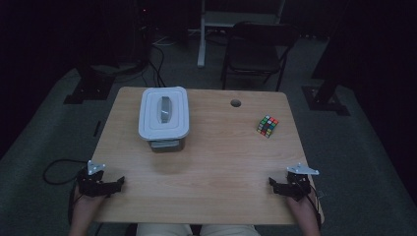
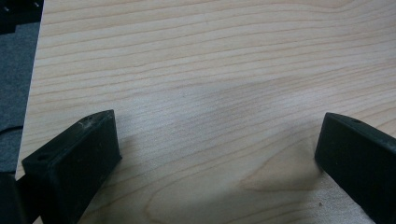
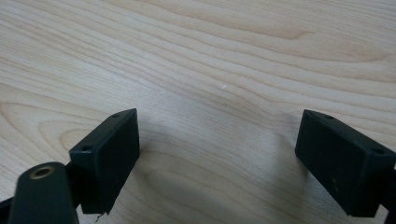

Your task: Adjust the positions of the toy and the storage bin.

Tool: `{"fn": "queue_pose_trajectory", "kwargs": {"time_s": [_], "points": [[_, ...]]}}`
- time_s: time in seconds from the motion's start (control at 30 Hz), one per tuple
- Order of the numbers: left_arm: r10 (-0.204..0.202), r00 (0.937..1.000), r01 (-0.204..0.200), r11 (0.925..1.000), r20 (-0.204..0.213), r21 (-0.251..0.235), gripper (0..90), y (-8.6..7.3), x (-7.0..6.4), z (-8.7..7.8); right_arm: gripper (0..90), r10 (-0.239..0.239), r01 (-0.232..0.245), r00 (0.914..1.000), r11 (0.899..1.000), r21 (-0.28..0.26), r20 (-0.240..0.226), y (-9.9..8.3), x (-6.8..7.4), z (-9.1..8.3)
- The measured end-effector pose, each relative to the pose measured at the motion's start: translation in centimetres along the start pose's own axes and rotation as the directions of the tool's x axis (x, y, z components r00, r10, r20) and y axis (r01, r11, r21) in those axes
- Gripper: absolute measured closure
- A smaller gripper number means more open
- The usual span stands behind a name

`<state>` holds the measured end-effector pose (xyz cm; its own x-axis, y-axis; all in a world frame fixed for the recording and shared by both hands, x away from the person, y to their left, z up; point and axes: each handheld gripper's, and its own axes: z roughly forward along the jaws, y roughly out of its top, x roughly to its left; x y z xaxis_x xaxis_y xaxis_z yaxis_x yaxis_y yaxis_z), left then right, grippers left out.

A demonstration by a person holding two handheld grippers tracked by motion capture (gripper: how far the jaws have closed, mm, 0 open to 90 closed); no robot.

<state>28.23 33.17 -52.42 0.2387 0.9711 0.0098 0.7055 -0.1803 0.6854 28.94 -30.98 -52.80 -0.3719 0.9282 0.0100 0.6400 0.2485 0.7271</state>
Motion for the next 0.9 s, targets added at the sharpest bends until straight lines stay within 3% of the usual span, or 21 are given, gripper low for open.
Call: {"fn": "queue_pose_trajectory", "kwargs": {"time_s": [0.43, 0.7, 0.9], "points": [[0.000, 1.0000, 0.000, 1.0000, 0.000, 0.002, 0.6, 0.0, 0.0, 0.0, 13.6, 0.006, -0.006, 1.0000, 1.000, 0.003, 0.005, 0.0, 0.0, 0.0], [-0.001, 1.0000, 0.001, 1.0000, -0.003, 0.008, 0.6, 0.1, -0.1, 0.0, 12.6, 0.056, -0.057, 0.9965, 0.998, 0.004, 0.062, 0.3, 0.6, 0.3], [-0.027, 0.9993, 0.028, 0.9995, -0.027, 0.016, 0.6, 0.4, -0.2, 0.2, 13.2, 0.029, -0.029, 0.9992, 1.000, 0.000, 0.029, 1.1, 1.7, 1.1]]}}
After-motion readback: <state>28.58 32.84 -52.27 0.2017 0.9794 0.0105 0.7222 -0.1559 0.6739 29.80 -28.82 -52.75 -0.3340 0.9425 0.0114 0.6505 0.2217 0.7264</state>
